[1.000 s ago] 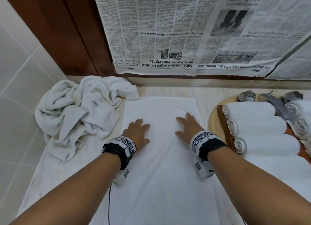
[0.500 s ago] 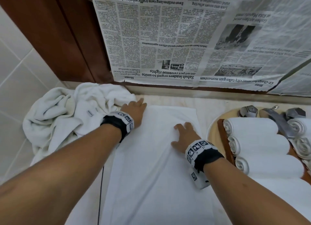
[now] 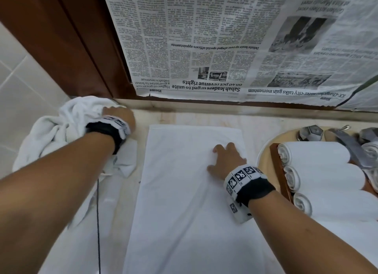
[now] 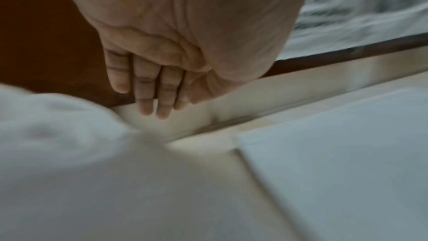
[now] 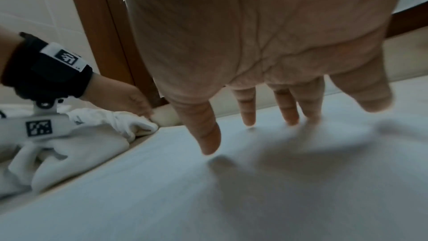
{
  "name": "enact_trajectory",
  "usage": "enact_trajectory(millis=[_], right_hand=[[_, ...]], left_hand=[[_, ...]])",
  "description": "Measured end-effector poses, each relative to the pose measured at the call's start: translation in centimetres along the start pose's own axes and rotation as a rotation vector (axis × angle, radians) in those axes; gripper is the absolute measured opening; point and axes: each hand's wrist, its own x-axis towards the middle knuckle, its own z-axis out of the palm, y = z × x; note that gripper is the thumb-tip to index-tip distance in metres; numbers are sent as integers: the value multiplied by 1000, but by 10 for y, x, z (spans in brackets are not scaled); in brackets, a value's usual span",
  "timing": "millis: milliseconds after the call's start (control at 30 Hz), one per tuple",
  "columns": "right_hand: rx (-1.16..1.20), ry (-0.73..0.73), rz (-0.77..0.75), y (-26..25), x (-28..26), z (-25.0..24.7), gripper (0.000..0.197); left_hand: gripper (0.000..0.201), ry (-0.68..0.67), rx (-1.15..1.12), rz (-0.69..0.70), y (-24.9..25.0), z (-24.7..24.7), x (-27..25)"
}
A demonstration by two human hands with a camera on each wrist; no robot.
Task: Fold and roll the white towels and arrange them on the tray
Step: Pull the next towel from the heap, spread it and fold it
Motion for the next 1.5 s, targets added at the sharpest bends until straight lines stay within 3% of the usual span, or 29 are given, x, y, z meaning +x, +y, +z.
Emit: enact_trajectory(millis=[67,100,167,233,300,400,467,533,600,667,867,933,1000,1100,1167,1233,1333,1433,1500], right_hand=[[20,57,-65,-11,8,-4,69],[19,70,-117,-18,13,-5,71],[28,20,-208,-26,23,-2,71],[20,-109,-235,-22,34,3,72],[-38,-151,-179,-4,42,5,77],[-23,-93,39,27,51,-2,80],[-82,-20,91,30,50,-7,80],[-136,66,-22,12,48,-6,77],[-117,8,-193,-6,45,3,73],[-138,-114,-269,-8,43,17,71],[-47,-47,52,36,44,4,76],[-99,-9,-14,26,37,-2,77],[-70,-29,-171,7,24,3,76],[2,-221,-288,-4,3,24,71],[10,-249,-241,9,-3,33,69],[23,-195,-127,28,-3,33,70],[-10,-100,20,43,-7,24,74],[8,-33,-52,28,-25,21,74],[55,-105,-180,16,-41,33,73]], left_hand=[[32,85,-64,80,40,3,2],[42,79,-158,231,64,16,-3],[55,-104,-233,486,97,46,-17],[62,-205,-141,567,104,74,-20],[79,-143,-107,418,82,99,-13],[90,-137,-207,183,49,112,-1],[87,-129,-218,128,52,101,1],[79,-23,-239,117,74,86,1],[70,-13,-248,250,93,84,-2],[66,-145,-199,342,91,98,-7],[72,-214,-314,-16,32,96,3],[70,-92,-276,47,46,84,-3],[66,-33,-265,237,74,77,-22],[61,-263,-308,419,103,95,-57],[61,-281,-304,325,89,113,-61],[65,-203,-335,152,65,122,-57],[73,-242,-422,20,48,117,-56],[72,-140,-310,105,72,107,-76],[66,-126,-293,228,95,110,-99]])
